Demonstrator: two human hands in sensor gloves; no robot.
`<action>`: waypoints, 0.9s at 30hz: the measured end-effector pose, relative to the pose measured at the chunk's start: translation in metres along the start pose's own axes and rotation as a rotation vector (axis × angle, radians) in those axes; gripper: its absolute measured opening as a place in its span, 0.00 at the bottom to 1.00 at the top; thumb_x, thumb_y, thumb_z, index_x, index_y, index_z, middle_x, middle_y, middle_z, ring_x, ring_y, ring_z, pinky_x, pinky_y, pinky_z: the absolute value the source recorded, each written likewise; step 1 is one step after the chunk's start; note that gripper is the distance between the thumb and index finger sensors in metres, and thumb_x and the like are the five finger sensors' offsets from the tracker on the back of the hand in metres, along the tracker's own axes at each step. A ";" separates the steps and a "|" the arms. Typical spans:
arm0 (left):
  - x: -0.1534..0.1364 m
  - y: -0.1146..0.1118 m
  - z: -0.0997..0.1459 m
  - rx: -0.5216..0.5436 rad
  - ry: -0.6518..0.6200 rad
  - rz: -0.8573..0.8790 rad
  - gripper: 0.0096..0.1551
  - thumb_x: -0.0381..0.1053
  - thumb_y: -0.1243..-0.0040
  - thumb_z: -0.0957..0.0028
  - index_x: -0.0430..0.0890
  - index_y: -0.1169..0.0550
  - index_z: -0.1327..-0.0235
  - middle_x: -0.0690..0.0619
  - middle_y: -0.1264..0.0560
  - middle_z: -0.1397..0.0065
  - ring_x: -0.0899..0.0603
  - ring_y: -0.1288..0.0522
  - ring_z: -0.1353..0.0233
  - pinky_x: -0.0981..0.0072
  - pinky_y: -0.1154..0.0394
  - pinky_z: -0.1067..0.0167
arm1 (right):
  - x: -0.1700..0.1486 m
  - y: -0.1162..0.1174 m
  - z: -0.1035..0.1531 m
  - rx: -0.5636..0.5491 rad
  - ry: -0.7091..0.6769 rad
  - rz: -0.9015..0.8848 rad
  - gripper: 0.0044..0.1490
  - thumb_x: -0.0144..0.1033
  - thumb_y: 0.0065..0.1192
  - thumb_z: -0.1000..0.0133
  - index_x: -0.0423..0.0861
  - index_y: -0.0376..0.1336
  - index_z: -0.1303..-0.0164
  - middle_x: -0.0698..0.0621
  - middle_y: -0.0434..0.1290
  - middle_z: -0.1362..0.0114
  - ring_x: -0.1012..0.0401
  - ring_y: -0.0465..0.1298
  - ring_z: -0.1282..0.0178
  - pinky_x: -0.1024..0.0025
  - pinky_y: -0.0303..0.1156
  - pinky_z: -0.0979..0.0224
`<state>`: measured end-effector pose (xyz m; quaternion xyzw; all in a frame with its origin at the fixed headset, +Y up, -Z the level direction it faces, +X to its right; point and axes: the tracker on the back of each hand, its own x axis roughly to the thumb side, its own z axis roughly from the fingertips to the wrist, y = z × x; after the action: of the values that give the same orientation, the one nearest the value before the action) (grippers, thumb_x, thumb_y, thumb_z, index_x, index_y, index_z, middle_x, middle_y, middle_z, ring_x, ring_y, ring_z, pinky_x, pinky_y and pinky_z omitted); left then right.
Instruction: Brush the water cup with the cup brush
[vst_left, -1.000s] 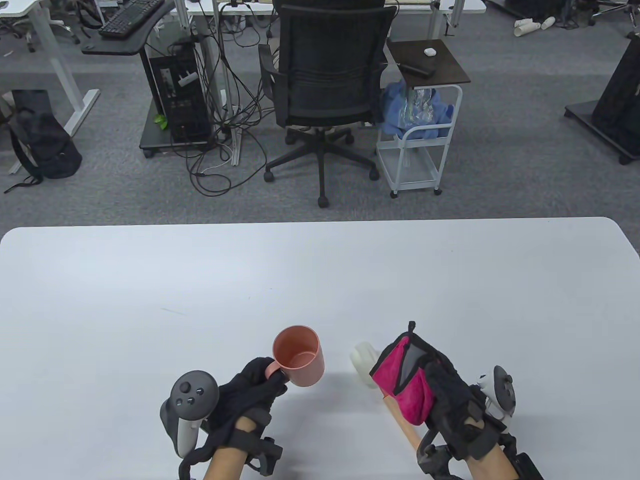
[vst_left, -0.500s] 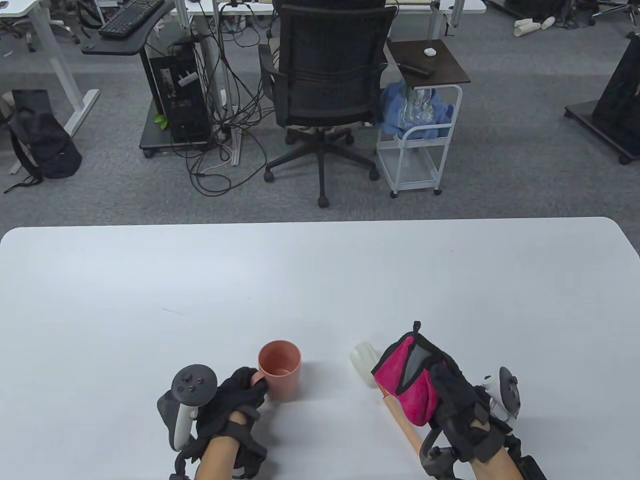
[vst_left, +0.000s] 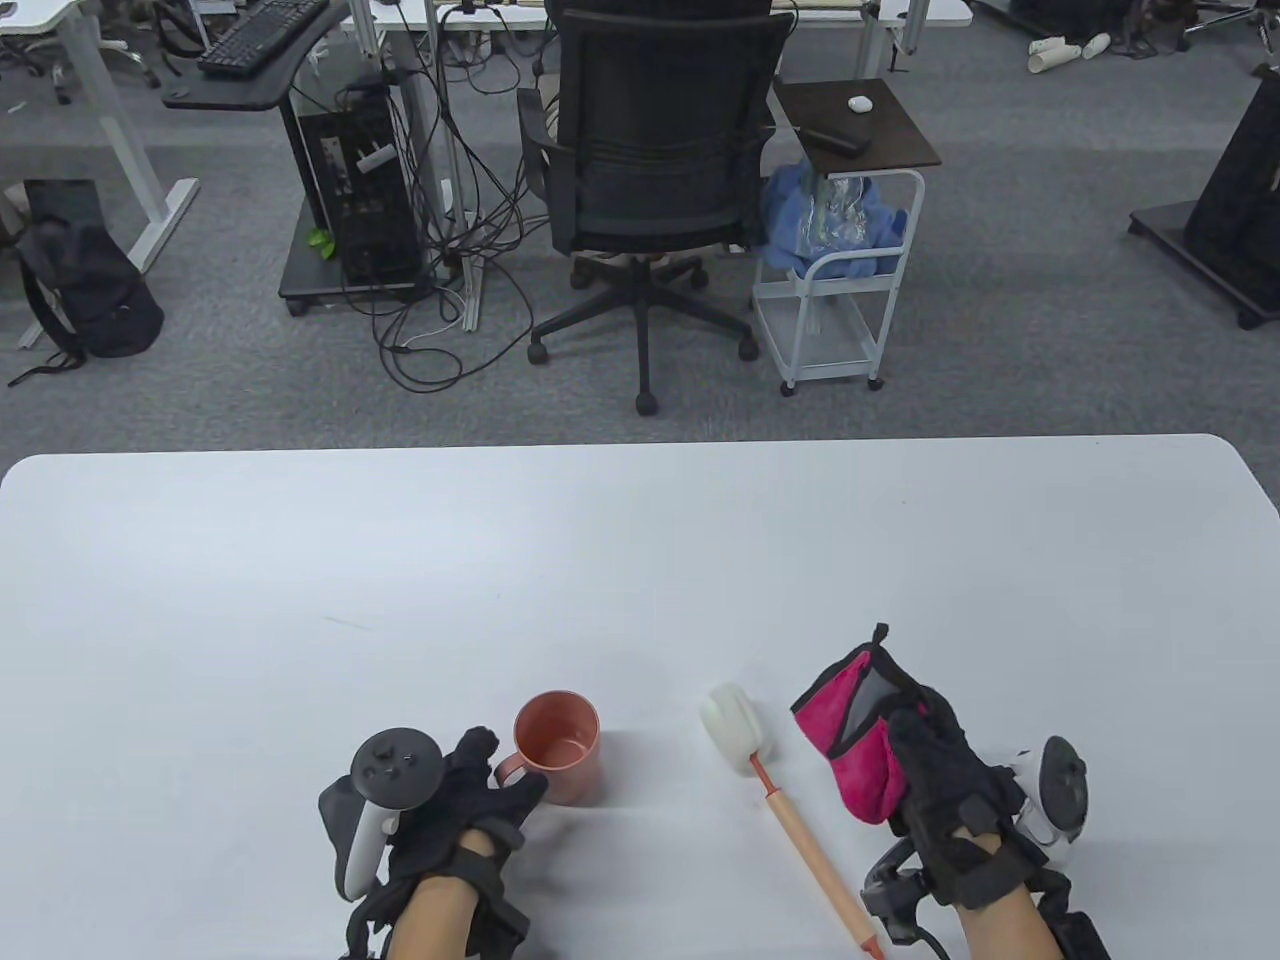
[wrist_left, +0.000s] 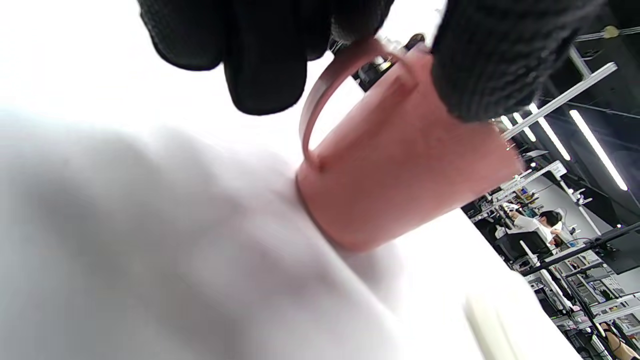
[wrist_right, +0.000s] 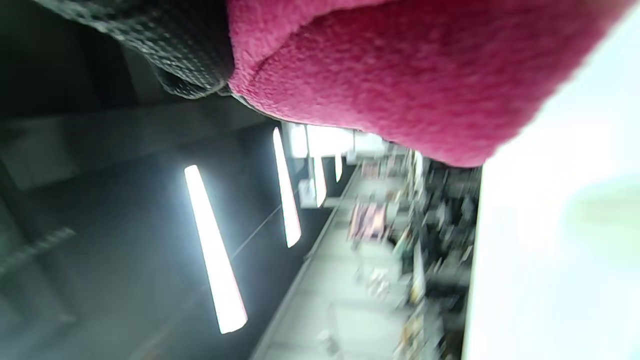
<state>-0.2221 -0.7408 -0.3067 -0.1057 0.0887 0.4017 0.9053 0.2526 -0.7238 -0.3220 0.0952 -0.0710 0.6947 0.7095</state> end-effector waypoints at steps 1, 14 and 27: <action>0.005 0.005 0.006 0.039 -0.018 -0.031 0.52 0.63 0.34 0.56 0.46 0.45 0.26 0.40 0.44 0.26 0.33 0.29 0.33 0.39 0.34 0.35 | 0.004 -0.010 -0.002 -0.061 -0.031 0.174 0.32 0.48 0.57 0.40 0.48 0.56 0.29 0.34 0.59 0.22 0.38 0.66 0.24 0.41 0.63 0.27; 0.045 0.012 0.032 0.155 -0.338 -0.098 0.32 0.63 0.42 0.51 0.47 0.22 0.39 0.42 0.23 0.39 0.37 0.16 0.49 0.44 0.22 0.46 | -0.016 -0.013 -0.019 -0.095 0.108 0.887 0.32 0.40 0.58 0.37 0.45 0.52 0.26 0.33 0.46 0.17 0.35 0.50 0.17 0.37 0.46 0.19; 0.055 -0.004 0.032 0.025 -0.391 -0.152 0.31 0.62 0.43 0.50 0.46 0.21 0.40 0.42 0.22 0.39 0.37 0.15 0.50 0.45 0.21 0.47 | -0.058 0.006 -0.023 0.187 0.409 1.167 0.36 0.43 0.61 0.40 0.50 0.51 0.25 0.43 0.39 0.14 0.42 0.39 0.13 0.39 0.36 0.17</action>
<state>-0.1808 -0.6959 -0.2884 -0.0208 -0.0919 0.3439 0.9343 0.2446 -0.7744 -0.3576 -0.0325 0.0871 0.9751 0.2012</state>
